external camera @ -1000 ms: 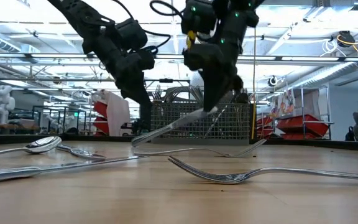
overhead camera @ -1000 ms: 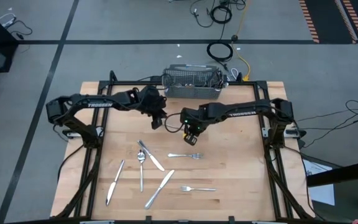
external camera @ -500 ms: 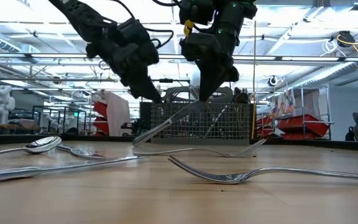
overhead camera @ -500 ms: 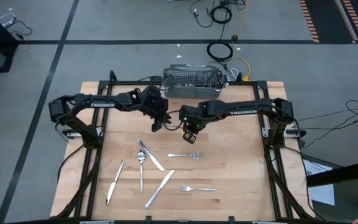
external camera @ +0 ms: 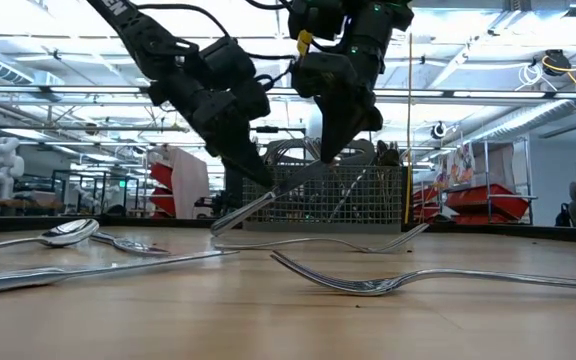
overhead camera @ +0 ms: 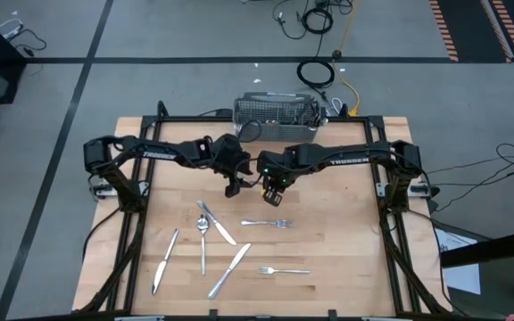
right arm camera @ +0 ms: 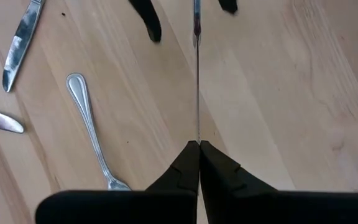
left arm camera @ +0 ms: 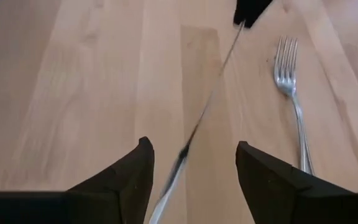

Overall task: Sort silverware
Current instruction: Put the silver table knife into the silverware organizer

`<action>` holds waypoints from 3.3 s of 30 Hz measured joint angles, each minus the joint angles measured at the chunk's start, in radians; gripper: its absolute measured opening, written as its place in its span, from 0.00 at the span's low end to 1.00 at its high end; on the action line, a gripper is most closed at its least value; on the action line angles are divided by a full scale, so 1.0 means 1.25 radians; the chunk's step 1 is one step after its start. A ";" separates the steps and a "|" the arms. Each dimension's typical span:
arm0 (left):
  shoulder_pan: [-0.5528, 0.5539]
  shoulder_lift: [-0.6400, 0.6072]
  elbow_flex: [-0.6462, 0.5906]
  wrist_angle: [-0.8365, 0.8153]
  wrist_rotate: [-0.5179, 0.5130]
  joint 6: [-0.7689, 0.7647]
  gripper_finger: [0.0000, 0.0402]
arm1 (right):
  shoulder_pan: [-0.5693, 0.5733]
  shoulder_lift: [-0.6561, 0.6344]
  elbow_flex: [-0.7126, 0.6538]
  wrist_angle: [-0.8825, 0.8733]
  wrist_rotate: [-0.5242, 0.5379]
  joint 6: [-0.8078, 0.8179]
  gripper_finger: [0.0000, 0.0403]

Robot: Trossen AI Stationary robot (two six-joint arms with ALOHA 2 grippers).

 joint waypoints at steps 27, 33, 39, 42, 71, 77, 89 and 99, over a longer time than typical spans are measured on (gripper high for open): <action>-0.022 0.116 0.162 -0.119 -0.042 0.066 0.02 | 0.000 -0.020 0.001 -0.009 0.107 -0.014 0.00; -0.023 0.116 0.221 -0.154 -0.084 0.057 0.01 | -0.005 -0.163 0.001 -0.050 0.217 -0.015 0.00; -0.010 0.116 0.301 -0.135 -0.205 0.017 0.01 | -0.025 -0.355 0.000 -0.119 0.397 0.048 0.00; 0.003 0.115 0.360 -0.069 -0.240 -0.031 0.01 | -0.025 -0.441 0.001 -0.123 0.484 0.080 0.00; -0.003 0.474 0.570 0.857 -0.825 0.063 0.01 | -0.024 -0.578 0.000 -0.175 0.607 -0.035 0.00; -0.002 0.558 0.640 0.873 -0.855 0.034 0.01 | -0.024 -0.584 0.000 -0.181 0.583 -0.036 0.00; -0.002 0.605 0.655 0.805 -0.879 -0.039 0.01 | -0.024 -0.586 0.000 -0.189 0.583 -0.068 0.00; -0.007 0.606 0.655 0.717 -0.827 -0.059 0.28 | -0.024 -0.586 0.000 -0.188 0.584 -0.078 0.00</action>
